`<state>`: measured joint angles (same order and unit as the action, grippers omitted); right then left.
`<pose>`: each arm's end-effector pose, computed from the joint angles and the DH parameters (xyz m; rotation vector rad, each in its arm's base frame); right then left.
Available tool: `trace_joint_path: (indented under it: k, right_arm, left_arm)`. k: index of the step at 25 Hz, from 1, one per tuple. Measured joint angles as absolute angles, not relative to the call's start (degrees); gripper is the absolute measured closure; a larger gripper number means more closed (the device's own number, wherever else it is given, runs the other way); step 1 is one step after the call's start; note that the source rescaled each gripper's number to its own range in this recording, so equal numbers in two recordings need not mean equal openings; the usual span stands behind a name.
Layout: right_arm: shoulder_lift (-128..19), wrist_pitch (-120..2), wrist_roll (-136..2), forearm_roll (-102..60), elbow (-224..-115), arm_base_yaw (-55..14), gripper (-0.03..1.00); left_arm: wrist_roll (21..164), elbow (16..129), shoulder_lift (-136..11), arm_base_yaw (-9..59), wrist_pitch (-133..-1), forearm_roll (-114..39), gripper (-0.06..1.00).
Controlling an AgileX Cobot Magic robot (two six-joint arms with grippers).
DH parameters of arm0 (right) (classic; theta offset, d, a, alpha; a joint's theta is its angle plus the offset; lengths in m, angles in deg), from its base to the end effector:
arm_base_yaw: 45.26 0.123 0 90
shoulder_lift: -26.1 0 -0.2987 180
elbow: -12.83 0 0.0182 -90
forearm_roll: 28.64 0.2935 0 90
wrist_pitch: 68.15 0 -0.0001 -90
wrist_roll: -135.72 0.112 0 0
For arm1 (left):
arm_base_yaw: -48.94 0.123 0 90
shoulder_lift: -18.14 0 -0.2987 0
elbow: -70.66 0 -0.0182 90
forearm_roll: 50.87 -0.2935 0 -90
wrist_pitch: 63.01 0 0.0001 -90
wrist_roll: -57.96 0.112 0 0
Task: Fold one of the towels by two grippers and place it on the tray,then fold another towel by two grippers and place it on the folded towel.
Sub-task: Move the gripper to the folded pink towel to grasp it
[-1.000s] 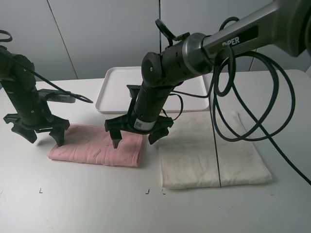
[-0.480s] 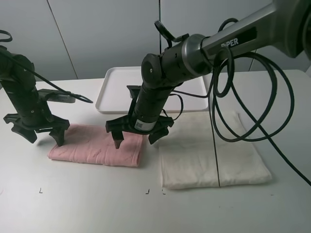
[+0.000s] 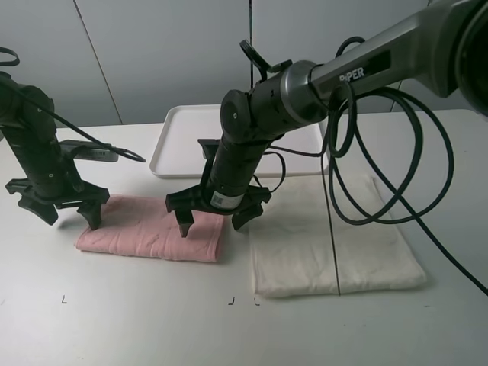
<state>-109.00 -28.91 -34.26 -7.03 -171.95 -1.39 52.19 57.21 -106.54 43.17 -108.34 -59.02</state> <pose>0.3211 0.3449 0.0514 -0.4863 3.0237 0.4887 0.3724 -0.0263 0.0510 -0.1591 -3.0833 -0.1601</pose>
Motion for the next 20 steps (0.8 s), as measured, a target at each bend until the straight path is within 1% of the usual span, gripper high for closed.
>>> trace_joint_path:
  k: [4, 5, 7, 12, 14, 17, 18, 20]
  right_arm:
    - [-109.1, -28.9, -34.4, -7.0, -172.0, -0.9, 0.02]
    - [-109.1, -29.0, -34.4, -7.0, -172.0, -0.7, 0.04]
    - [-109.5, -29.0, -34.5, -7.1, -172.0, -0.4, 0.11]
    - [-110.3, -29.1, -34.6, -7.4, -172.2, -0.3, 0.49]
    - [-110.6, -29.5, -34.6, -7.4, -172.2, -0.3, 0.63]
    - [-110.9, -30.3, -34.6, -8.0, -172.2, -0.3, 0.87]
    - [-111.0, -30.4, -34.6, -8.0, -172.2, -0.1, 0.93]
    - [-111.0, -30.4, -34.6, -8.0, -172.2, -0.1, 0.94]
  left_arm:
    - [52.2, 57.2, -106.5, 43.2, -108.3, -59.0, -0.02]
    - [52.2, 57.2, -106.5, 43.2, -108.3, -59.0, -0.02]
    - [52.2, 57.2, -106.5, 43.2, -108.3, -59.0, -0.02]
    - [52.2, 57.2, -106.5, 43.2, -108.3, -59.0, -0.02]
    - [52.2, 57.2, -106.5, 43.2, -108.3, -59.0, -0.02]
    - [52.2, 57.2, -106.5, 43.2, -108.3, -59.0, -0.02]
    - [52.2, 57.2, -106.5, 43.2, -108.3, -59.0, -0.02]
    - [52.2, 57.2, -106.5, 43.2, -108.3, -59.0, -0.02]
